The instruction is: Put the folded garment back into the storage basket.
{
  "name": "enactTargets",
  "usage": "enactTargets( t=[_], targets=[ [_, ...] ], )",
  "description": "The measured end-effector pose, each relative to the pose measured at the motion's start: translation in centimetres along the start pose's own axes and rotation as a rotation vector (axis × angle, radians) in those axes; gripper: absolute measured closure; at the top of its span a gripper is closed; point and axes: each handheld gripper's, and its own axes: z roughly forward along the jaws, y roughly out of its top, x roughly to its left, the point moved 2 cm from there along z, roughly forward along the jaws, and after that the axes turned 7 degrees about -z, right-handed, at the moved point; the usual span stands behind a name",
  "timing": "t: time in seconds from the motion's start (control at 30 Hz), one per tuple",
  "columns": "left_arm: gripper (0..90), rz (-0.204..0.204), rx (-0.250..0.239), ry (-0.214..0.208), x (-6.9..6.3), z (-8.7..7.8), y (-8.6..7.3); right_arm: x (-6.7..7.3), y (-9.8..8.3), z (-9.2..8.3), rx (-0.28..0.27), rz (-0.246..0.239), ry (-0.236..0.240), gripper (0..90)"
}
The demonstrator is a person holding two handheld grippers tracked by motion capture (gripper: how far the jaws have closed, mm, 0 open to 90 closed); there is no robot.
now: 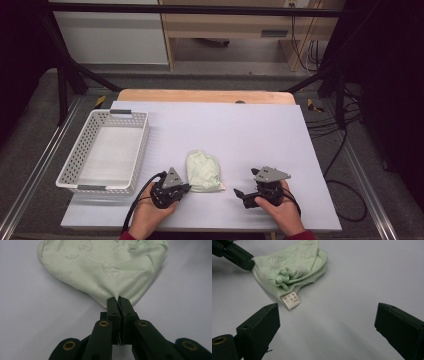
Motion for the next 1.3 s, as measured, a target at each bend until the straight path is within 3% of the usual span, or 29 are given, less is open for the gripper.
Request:
enactTargets(
  t=[0.57,1.3],
  targets=[
    [88.0,-0.007,0.011,0.002,0.2,-1.4,-1.1,3.3,1.2,1.7,0.05,-0.034,0.071,10.2],
    [87.9,-0.03,0.015,-0.002,0.4,-2.3,-2.4,4.6,1.6,2.5,0.074,-0.043,0.106,11.6]
  ],
)
